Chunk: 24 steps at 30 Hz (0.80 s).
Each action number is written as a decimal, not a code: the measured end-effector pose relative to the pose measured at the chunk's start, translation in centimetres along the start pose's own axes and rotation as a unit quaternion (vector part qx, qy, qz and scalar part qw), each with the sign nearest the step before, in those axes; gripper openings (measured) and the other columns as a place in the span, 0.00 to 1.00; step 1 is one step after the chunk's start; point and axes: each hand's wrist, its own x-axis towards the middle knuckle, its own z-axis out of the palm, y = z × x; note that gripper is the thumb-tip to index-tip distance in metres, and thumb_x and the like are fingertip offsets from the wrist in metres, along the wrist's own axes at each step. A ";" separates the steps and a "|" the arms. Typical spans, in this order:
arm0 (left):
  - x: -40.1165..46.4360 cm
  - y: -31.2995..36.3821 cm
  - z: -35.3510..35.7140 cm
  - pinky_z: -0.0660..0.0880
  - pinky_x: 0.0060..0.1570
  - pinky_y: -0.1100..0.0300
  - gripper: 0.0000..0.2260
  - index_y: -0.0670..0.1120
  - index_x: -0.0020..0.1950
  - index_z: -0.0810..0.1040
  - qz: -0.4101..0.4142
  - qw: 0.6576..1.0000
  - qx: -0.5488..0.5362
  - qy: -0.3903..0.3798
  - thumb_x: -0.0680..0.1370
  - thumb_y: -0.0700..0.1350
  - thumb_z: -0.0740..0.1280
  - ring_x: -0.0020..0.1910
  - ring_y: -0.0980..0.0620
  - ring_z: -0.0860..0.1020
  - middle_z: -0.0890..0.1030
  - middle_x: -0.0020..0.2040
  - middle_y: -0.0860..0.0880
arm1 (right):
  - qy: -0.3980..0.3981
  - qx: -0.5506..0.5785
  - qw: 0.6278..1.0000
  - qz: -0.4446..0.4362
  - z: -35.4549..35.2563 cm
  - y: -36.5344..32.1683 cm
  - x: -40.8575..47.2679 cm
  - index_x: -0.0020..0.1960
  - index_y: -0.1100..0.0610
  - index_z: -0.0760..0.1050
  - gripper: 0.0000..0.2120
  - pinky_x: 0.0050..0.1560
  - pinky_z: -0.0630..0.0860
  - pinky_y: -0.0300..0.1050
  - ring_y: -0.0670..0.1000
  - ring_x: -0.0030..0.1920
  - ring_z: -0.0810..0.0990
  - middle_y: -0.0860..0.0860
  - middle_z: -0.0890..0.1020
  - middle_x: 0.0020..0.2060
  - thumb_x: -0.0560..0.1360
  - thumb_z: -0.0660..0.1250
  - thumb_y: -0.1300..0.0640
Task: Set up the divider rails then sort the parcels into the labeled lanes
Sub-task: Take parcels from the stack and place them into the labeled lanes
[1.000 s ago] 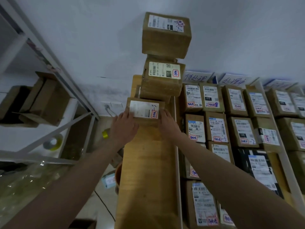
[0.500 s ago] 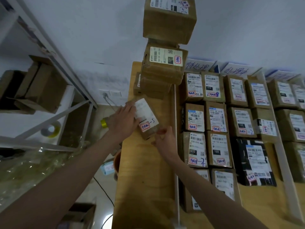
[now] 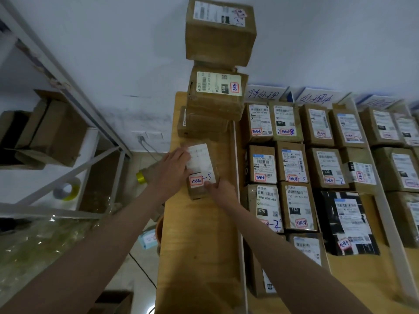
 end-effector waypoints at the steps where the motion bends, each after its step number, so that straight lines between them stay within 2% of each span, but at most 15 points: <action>1: -0.4 0.2 0.1 0.64 0.71 0.50 0.18 0.45 0.67 0.71 -0.003 1.000 0.001 0.008 0.79 0.48 0.66 0.72 0.46 0.67 0.67 0.74 0.46 | -0.002 0.002 1.000 0.000 -0.2 -0.1 -0.3 0.62 0.61 0.75 0.16 0.39 0.76 0.34 0.47 0.47 0.80 0.54 0.82 0.57 0.81 0.64 0.50; 3: -1.3 0.5 0.1 0.64 0.72 0.50 0.20 0.44 0.71 0.68 -0.001 1.000 0.025 0.006 0.81 0.49 0.61 0.73 0.46 0.66 0.67 0.75 0.45 | 0.001 0.013 1.000 0.010 -0.5 -0.1 -0.6 0.62 0.61 0.75 0.16 0.36 0.73 0.32 0.47 0.47 0.79 0.54 0.82 0.58 0.81 0.64 0.50; 5: -2.3 0.6 0.1 0.63 0.73 0.49 0.21 0.43 0.73 0.66 -0.012 0.999 0.042 -0.009 0.82 0.48 0.59 0.74 0.46 0.65 0.66 0.75 0.43 | 0.004 0.016 1.000 0.024 -0.9 -0.1 -1.1 0.61 0.61 0.75 0.16 0.40 0.76 0.35 0.48 0.48 0.80 0.55 0.82 0.58 0.81 0.64 0.50; 7: -3.5 0.6 0.1 0.61 0.73 0.49 0.22 0.42 0.75 0.65 -0.035 0.997 0.063 -0.020 0.82 0.50 0.59 0.75 0.45 0.64 0.65 0.76 0.43 | 0.010 0.021 0.999 0.026 -1.4 -0.1 -2.2 0.60 0.62 0.75 0.16 0.41 0.77 0.36 0.49 0.48 0.79 0.55 0.82 0.57 0.81 0.64 0.51; 9: -4.5 0.7 -0.1 0.61 0.73 0.49 0.24 0.43 0.76 0.64 -0.054 0.994 0.089 -0.028 0.83 0.52 0.59 0.75 0.46 0.65 0.66 0.76 0.44 | 0.012 0.026 0.999 0.020 -1.9 0.0 -3.3 0.59 0.63 0.75 0.15 0.37 0.74 0.33 0.49 0.48 0.80 0.55 0.82 0.56 0.82 0.63 0.51; 12: -5.5 1.6 -1.2 0.64 0.70 0.47 0.24 0.44 0.75 0.67 -0.064 0.990 0.125 -0.017 0.82 0.54 0.61 0.72 0.45 0.69 0.70 0.74 0.44 | 0.028 0.024 0.999 0.001 -2.9 -0.1 -5.0 0.58 0.61 0.76 0.16 0.36 0.74 0.33 0.47 0.45 0.80 0.55 0.82 0.55 0.81 0.63 0.49; 15: -6.2 2.9 -2.5 0.64 0.71 0.46 0.24 0.44 0.73 0.70 -0.062 0.989 0.135 -0.002 0.81 0.56 0.60 0.72 0.44 0.69 0.70 0.73 0.43 | 0.047 0.024 0.999 -0.010 -4.3 -0.6 -6.9 0.58 0.61 0.76 0.19 0.42 0.77 0.39 0.49 0.47 0.80 0.53 0.82 0.52 0.81 0.63 0.46; 19: -6.7 5.5 -3.6 0.61 0.72 0.46 0.24 0.45 0.73 0.70 -0.044 0.989 0.141 -0.001 0.83 0.57 0.56 0.72 0.45 0.68 0.71 0.73 0.44 | 0.070 0.033 0.997 -0.024 -6.3 -0.4 -9.7 0.56 0.60 0.77 0.19 0.55 0.80 0.50 0.52 0.50 0.81 0.53 0.83 0.50 0.80 0.62 0.44; 24: -8.1 10.2 -3.2 0.62 0.71 0.47 0.22 0.45 0.70 0.73 -0.009 0.989 0.150 -0.002 0.83 0.57 0.56 0.70 0.46 0.70 0.74 0.70 0.45 | 0.093 0.061 0.993 -0.040 -9.2 1.9 -13.2 0.59 0.59 0.77 0.17 0.51 0.78 0.43 0.49 0.50 0.80 0.53 0.82 0.53 0.81 0.62 0.46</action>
